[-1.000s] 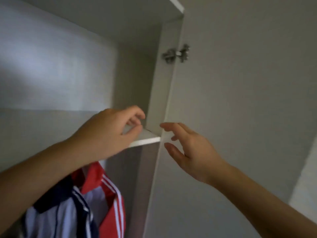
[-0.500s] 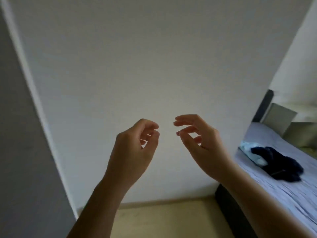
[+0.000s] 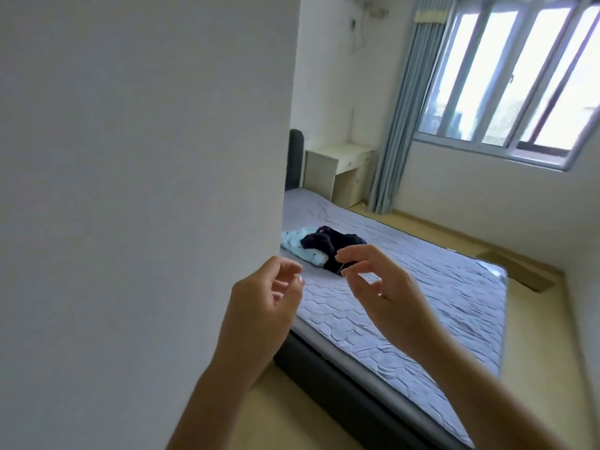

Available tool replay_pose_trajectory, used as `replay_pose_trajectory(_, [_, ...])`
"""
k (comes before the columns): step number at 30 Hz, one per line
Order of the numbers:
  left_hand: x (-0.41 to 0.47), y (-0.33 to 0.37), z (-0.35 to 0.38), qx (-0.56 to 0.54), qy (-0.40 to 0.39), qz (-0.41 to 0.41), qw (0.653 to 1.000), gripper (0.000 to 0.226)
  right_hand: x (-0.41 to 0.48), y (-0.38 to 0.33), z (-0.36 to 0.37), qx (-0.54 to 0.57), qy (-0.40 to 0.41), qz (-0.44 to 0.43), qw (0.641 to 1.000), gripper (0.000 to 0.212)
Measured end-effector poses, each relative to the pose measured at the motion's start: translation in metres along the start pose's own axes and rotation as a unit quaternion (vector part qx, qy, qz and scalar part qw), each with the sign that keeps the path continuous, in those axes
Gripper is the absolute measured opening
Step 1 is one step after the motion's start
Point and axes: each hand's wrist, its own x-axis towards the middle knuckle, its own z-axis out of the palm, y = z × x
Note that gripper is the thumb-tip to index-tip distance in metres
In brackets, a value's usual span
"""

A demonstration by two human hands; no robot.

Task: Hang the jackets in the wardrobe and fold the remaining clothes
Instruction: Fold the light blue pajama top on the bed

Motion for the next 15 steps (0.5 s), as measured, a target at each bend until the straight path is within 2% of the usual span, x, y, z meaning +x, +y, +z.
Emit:
replay_pose_trajectory(9, [0.108, -0.053, 0.133, -0.021, -0.146, 0.017, 0.989, 0.01, 0.051, 0.138, -0.038, -0.04, 0.053, 0.094, 0.993, 0.024])
replay_pose_trajectory(15, [0.179, -0.094, 0.227, -0.009, -0.177, -0.005, 0.984, 0.008, 0.117, 0.246, -0.043, -0.037, 0.048, 0.107, 0.992, 0.023])
